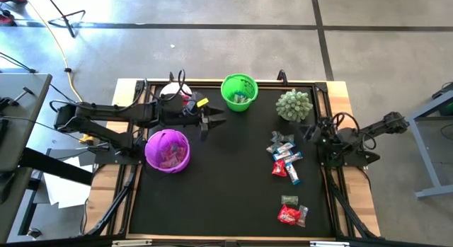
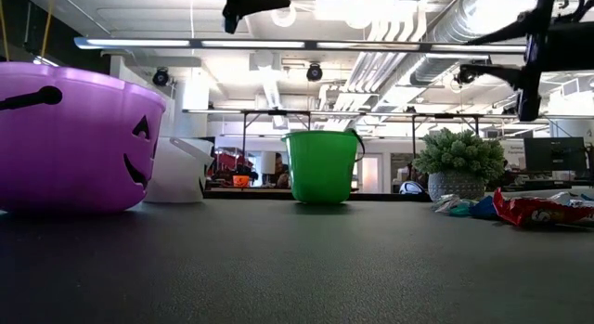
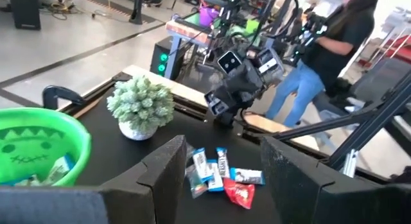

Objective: Sort candy
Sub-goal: Put the white chocolate into the green bucket

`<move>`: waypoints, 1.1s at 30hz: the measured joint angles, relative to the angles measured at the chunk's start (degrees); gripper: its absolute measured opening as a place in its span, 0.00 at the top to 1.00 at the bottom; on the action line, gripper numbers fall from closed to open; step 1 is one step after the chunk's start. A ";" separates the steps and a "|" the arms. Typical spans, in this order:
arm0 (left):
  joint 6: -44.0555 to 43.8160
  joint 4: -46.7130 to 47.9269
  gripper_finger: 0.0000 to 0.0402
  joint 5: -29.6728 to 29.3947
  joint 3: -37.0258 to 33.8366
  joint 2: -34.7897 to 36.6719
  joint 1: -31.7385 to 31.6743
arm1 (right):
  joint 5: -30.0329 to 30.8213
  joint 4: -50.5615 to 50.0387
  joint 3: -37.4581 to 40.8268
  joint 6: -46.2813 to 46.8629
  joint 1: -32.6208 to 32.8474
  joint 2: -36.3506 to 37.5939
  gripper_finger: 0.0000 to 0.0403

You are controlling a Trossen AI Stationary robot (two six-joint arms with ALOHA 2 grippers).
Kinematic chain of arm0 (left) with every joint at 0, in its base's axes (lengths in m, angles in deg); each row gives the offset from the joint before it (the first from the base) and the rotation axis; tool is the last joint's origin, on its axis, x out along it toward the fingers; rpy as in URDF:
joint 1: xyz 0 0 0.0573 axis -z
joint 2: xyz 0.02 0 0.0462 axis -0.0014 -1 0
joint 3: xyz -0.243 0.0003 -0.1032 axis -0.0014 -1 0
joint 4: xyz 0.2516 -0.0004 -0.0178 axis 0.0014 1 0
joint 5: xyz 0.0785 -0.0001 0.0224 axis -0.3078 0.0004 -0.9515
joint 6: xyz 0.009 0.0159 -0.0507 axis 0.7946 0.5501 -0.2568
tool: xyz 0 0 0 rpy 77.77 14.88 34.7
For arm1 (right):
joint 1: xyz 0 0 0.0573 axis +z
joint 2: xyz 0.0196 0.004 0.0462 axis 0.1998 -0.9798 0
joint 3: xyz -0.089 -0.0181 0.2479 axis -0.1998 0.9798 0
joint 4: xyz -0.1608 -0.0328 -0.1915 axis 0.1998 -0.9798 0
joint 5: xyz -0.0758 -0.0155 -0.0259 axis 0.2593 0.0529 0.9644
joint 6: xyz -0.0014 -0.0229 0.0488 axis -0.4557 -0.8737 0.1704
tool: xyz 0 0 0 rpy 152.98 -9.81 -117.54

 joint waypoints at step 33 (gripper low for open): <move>6.74 15.78 0.54 1.27 0.04 12.74 0.00 | -40.13 -79.64 -37.17 41.84 0.00 -40.68 0.69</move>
